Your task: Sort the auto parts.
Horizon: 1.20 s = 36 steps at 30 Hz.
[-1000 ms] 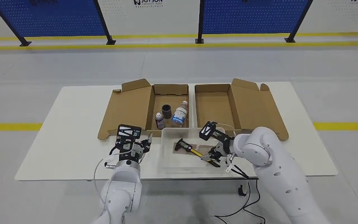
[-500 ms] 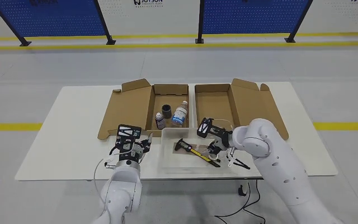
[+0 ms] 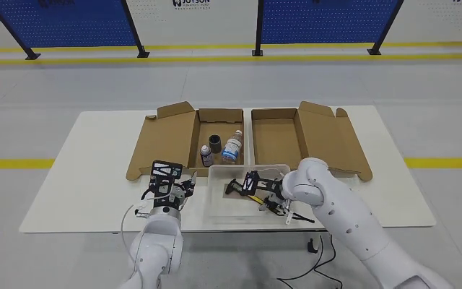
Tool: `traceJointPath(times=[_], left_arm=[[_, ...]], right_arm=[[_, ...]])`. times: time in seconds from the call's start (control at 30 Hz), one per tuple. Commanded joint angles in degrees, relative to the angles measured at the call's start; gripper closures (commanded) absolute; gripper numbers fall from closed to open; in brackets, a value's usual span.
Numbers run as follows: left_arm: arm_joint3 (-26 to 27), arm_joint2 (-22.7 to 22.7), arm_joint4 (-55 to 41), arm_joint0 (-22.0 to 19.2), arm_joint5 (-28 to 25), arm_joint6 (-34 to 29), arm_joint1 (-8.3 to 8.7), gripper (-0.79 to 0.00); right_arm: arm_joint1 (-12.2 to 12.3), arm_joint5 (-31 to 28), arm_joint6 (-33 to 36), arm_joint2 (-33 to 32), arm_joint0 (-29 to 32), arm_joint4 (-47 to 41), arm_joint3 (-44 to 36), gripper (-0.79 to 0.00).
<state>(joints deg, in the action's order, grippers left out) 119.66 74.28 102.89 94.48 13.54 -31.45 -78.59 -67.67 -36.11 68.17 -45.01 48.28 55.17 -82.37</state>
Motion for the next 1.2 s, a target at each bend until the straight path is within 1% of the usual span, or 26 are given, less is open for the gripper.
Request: traceJointPath(times=[0.0, 0.07, 0.1, 0.17, 0.27, 0.43, 0.5, 0.83, 1.03, 1.17], left_arm=[[0.00, 0.00, 0.00, 0.00, 0.00, 0.00, 0.00, -0.785], [0.00, 0.00, 0.00, 0.00, 0.00, 0.00, 0.00, -0.785], [0.00, 0.00, 0.00, 0.00, 0.00, 0.00, 0.00, -0.785], [0.00, 0.00, 0.00, 0.00, 0.00, 0.00, 0.00, -0.785], [0.00, 0.00, 0.00, 0.00, 0.00, 0.00, 0.00, -0.785], [0.00, 0.00, 0.00, 0.00, 0.00, 0.00, 0.00, -0.785], [0.00, 0.00, 0.00, 0.00, 0.00, 0.00, 0.00, -0.785], [0.00, 0.00, 0.00, 0.00, 0.00, 0.00, 0.00, -0.785], [0.00, 0.00, 0.00, 0.00, 0.00, 0.00, 0.00, -0.785], [0.00, 0.00, 0.00, 0.00, 0.00, 0.00, 0.00, -0.785]], right_arm=[[0.05, 0.14, 0.14, 0.60, -0.62, -0.24, 0.55, -0.453], [0.07, 0.59, 0.59, 0.89, -1.09, -0.29, 1.00, -0.431], [0.06, 0.85, 0.85, 1.08, -1.35, -0.04, 1.37, -0.440], [0.02, 1.40, 1.39, 1.51, -1.89, 0.56, 2.04, -0.382], [-0.01, 1.90, 1.90, 3.62, -2.93, 4.03, 2.73, -0.391], [-0.18, 2.21, 2.03, 4.87, -4.18, 6.06, 4.39, -0.379], [-0.27, 2.08, 1.66, 5.01, -4.40, 6.11, 5.04, -0.360], [-1.29, 1.23, -0.18, 7.33, -5.70, 7.07, 9.20, -0.366], [-2.06, 1.96, -1.33, 8.69, -6.16, 7.52, 11.99, -0.339], [-2.52, 2.38, -1.94, 9.26, -6.46, 7.37, 13.30, -0.339]])
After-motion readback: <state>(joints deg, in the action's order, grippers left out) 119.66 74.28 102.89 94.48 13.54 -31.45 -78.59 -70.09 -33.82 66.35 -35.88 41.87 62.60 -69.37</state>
